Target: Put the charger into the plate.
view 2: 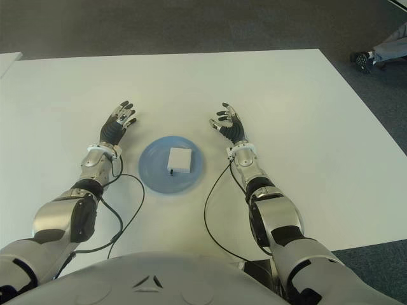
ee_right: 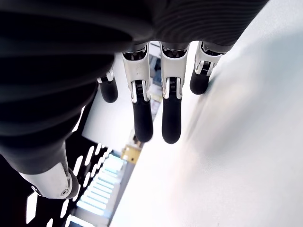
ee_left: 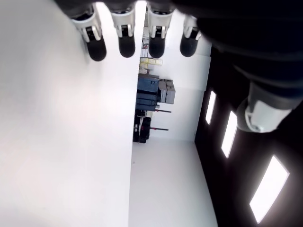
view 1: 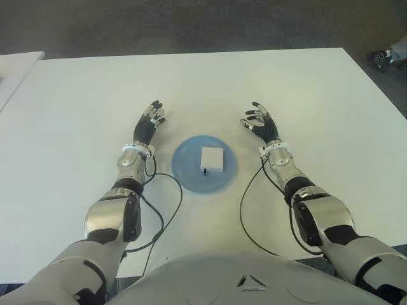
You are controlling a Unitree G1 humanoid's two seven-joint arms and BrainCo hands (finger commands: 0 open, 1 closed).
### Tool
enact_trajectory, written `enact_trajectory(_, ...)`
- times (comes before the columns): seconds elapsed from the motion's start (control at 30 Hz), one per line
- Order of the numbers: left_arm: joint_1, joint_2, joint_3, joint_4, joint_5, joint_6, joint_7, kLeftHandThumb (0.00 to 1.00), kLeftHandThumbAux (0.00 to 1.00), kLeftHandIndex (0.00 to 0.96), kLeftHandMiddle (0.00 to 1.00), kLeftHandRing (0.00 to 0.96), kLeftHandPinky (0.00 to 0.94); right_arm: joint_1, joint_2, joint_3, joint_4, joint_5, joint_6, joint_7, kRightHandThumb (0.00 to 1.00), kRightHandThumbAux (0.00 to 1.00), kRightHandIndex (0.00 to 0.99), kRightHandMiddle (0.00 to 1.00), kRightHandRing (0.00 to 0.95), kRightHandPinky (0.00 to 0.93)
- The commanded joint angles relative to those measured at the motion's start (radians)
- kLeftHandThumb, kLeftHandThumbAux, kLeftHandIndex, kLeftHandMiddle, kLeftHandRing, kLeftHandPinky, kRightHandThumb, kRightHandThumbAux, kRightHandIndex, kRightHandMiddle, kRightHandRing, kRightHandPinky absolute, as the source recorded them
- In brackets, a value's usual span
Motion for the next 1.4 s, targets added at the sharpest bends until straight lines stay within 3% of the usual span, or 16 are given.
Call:
enact_trajectory(0.03, 0.018, 0.002, -0.031, 0.012, 0.051, 0.015, 0.026, 0.044, 0.444, 0.000, 0.000, 0.000, 0.000, 0.093, 0.041, 0.010, 0.055, -0.008, 0.074, 0.087, 0.008, 0.650, 0.084, 0.255, 0.267, 0.254)
enact_trajectory(0.27, 0.022, -0.004, -0.057, 0.020, 0.093, 0.023, 0.054, 0.046, 0.447, 0.000, 0.000, 0.000, 0.000, 0.090, 0.047, -0.034, 0.049, 0.044, 0.098, 0.139, 0.032, 0.653, 0.040, 0.135, 0.147, 0.152)
enact_trajectory(0.63, 0.026, -0.005, -0.088, 0.019, 0.131, 0.018, 0.104, 0.032, 0.467, 0.000, 0.000, 0.000, 0.000, 0.088, 0.065, -0.099, 0.041, 0.110, 0.134, 0.167, 0.083, 0.665, 0.002, 0.023, 0.041, 0.083)
enact_trajectory(1.4, 0.012, -0.022, -0.069, 0.028, 0.118, 0.085, 0.173, 0.071, 0.513, 0.000, 0.000, 0.000, 0.000, 0.069, 0.071, -0.141, 0.043, 0.117, 0.174, 0.151, 0.128, 0.660, 0.000, 0.000, 0.000, 0.052)
